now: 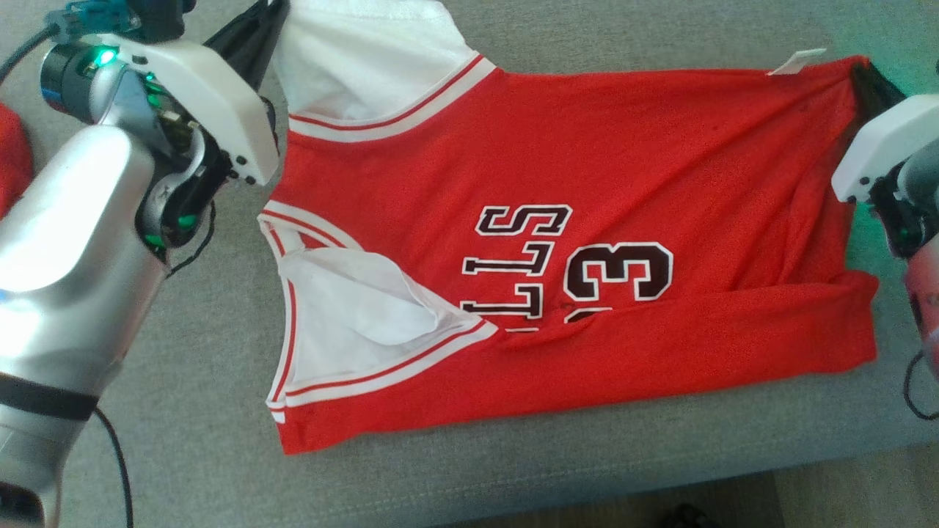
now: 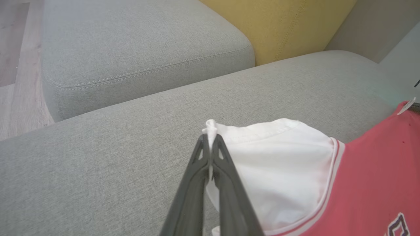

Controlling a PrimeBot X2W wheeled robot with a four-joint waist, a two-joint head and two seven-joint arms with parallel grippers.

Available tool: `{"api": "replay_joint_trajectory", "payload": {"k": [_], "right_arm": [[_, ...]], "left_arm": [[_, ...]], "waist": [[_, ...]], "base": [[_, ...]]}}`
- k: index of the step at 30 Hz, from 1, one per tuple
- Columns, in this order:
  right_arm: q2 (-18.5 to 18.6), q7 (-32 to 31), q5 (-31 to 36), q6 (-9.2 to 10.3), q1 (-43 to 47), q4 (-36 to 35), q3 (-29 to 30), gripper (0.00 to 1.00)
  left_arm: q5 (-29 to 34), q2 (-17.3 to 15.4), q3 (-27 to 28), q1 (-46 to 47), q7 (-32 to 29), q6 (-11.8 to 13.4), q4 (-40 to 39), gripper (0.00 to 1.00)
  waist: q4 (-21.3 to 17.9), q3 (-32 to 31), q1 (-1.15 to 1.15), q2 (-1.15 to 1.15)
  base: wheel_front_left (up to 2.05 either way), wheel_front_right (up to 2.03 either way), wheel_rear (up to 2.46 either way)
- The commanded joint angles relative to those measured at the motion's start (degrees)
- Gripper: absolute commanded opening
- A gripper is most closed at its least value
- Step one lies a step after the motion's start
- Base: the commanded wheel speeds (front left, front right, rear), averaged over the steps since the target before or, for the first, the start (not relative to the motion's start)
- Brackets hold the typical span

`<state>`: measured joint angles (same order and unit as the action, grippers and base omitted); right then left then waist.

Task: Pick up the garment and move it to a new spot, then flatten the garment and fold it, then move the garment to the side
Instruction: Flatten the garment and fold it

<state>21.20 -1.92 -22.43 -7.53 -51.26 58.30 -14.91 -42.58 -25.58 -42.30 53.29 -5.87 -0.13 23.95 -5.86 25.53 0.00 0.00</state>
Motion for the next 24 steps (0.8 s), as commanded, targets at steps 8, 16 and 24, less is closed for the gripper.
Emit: {"api": "replay_joint_trajectory", "payload": {"k": [8, 16, 24], "right_arm": [[0.8, 3.9, 0.5, 0.04, -4.0, 1.1, -0.5, 0.0], [1.5, 9.8, 1.7, 0.04, -8.2, 3.2, 1.2, 0.0], [-0.1, 12.5, -0.6, 0.04, -7.0, 2.8, -1.3, 0.0]], "left_arm": [[1.2, -0.8, 3.4, 3.9, 3.6, 2.5, 0.8, 0.0], [1.9, 1.8, 5.1, 7.9, 9.7, 3.3, 6.2, 0.0], [2.0, 4.3, 3.7, 8.6, 13.1, 0.1, 12.0, 0.0]], "waist": [[1.1, 0.5, 0.0, 0.0], [1.5, 0.5, 0.0, 0.0], [1.9, -1.3, 0.0, 0.0]], "base": [[0.0, 0.0, 0.0], [0.0, 0.0, 0.0], [0.0, 0.0, 0.0]]}}
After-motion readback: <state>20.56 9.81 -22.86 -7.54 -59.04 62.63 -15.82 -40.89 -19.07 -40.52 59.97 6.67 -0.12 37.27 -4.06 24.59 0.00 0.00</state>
